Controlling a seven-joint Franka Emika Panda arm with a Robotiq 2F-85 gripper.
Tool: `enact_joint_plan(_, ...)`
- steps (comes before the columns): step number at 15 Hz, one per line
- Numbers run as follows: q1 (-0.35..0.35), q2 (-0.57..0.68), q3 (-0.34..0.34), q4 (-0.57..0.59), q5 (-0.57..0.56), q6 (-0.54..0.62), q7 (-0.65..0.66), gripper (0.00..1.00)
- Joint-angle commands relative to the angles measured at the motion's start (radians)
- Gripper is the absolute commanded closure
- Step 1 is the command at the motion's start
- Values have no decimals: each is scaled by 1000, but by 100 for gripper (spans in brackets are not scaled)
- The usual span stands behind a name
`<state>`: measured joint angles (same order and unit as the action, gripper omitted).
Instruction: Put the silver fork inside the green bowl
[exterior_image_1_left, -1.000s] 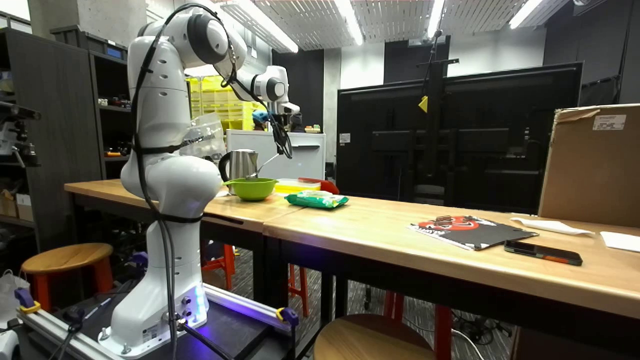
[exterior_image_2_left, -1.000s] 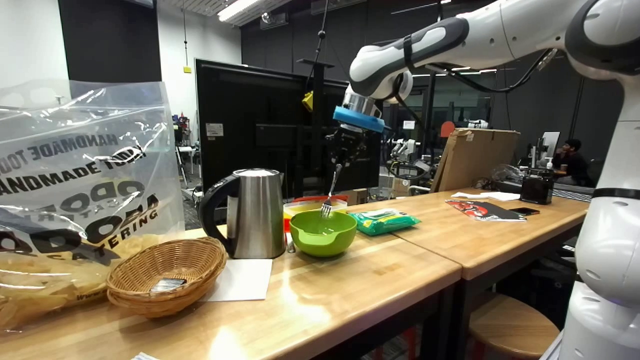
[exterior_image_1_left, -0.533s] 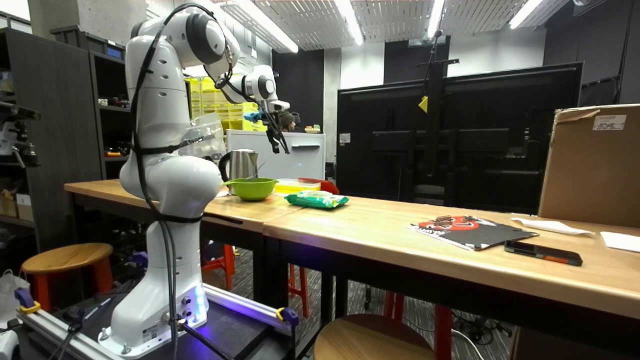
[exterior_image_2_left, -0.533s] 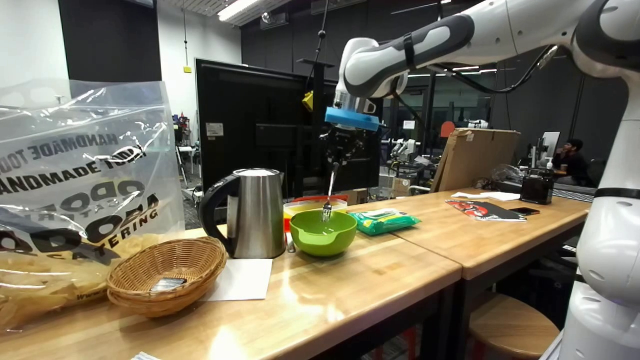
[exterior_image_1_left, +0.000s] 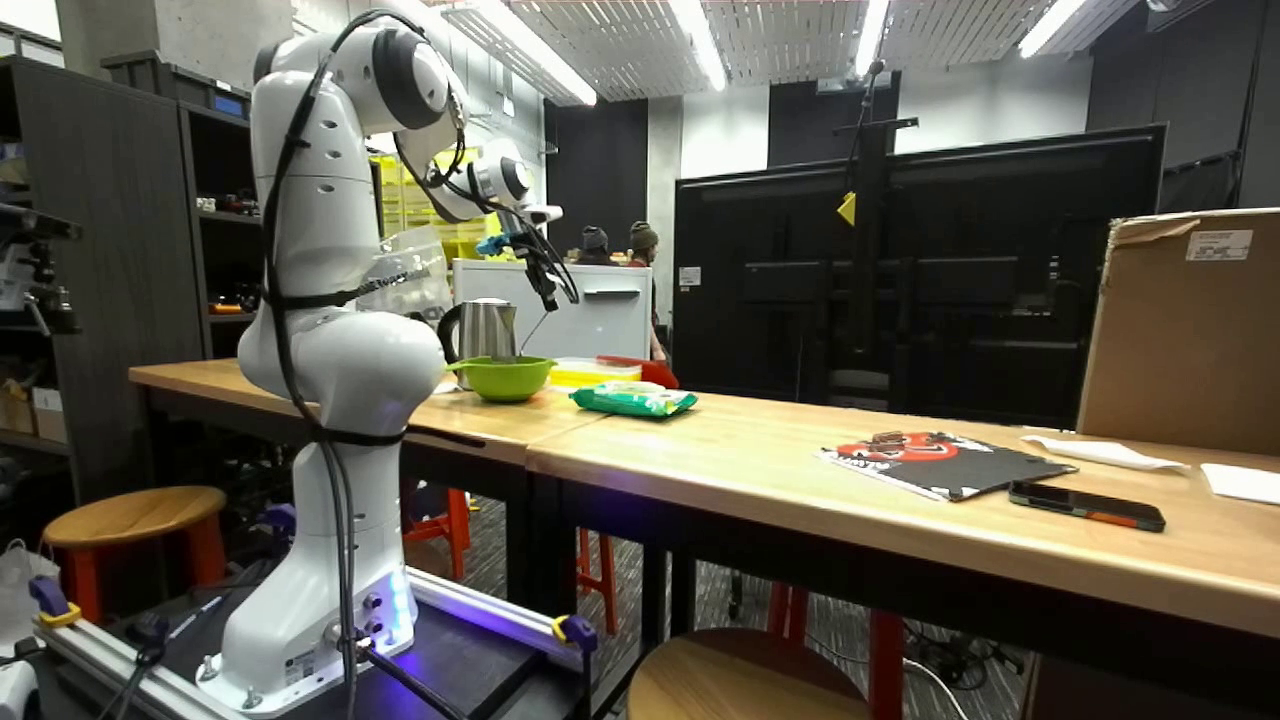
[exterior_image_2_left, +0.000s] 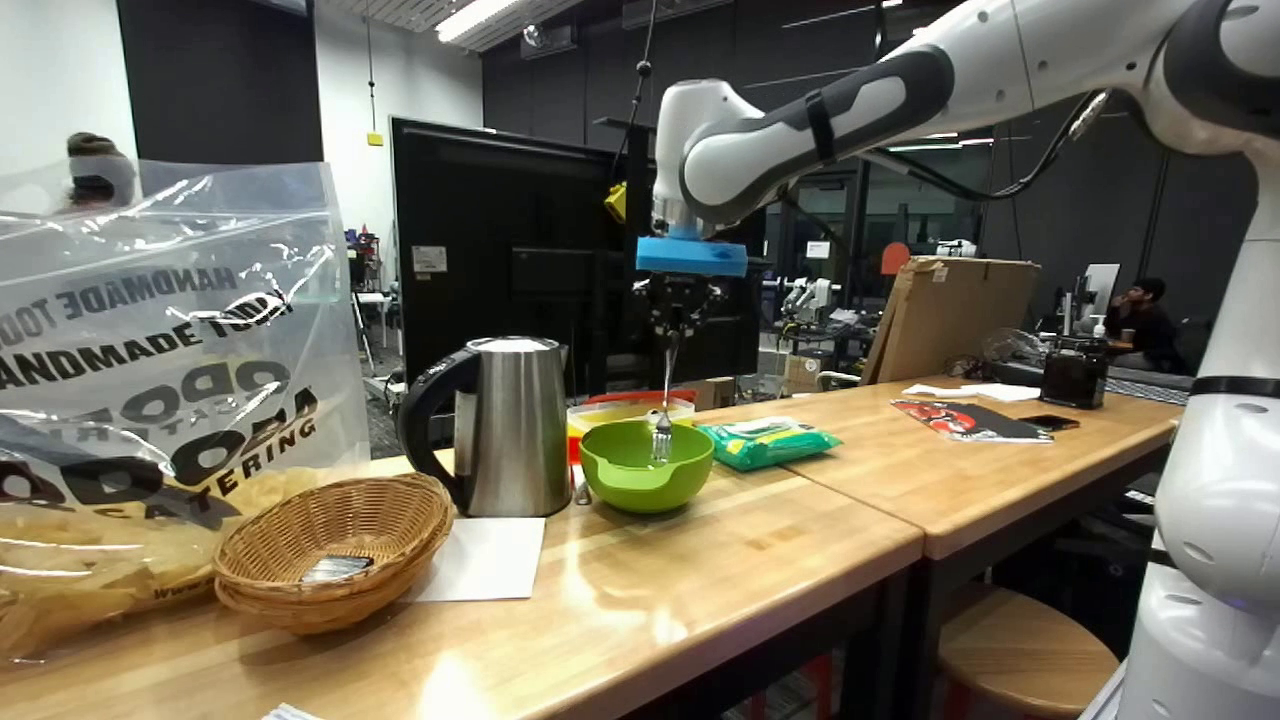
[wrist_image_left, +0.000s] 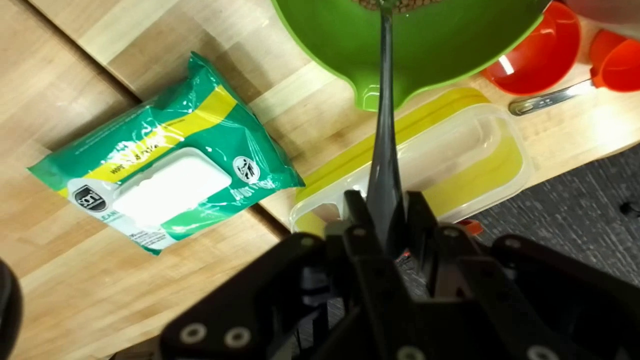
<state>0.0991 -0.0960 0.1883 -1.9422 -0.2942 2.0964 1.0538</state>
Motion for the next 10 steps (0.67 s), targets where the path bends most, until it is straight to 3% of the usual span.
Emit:
enact_joint_plan(1, 8, -23, 14, -26, -95, -8, 76, 95)
enact_joint_plan(10, 27, -1, 37, -18, -250, 0, 188, 95)
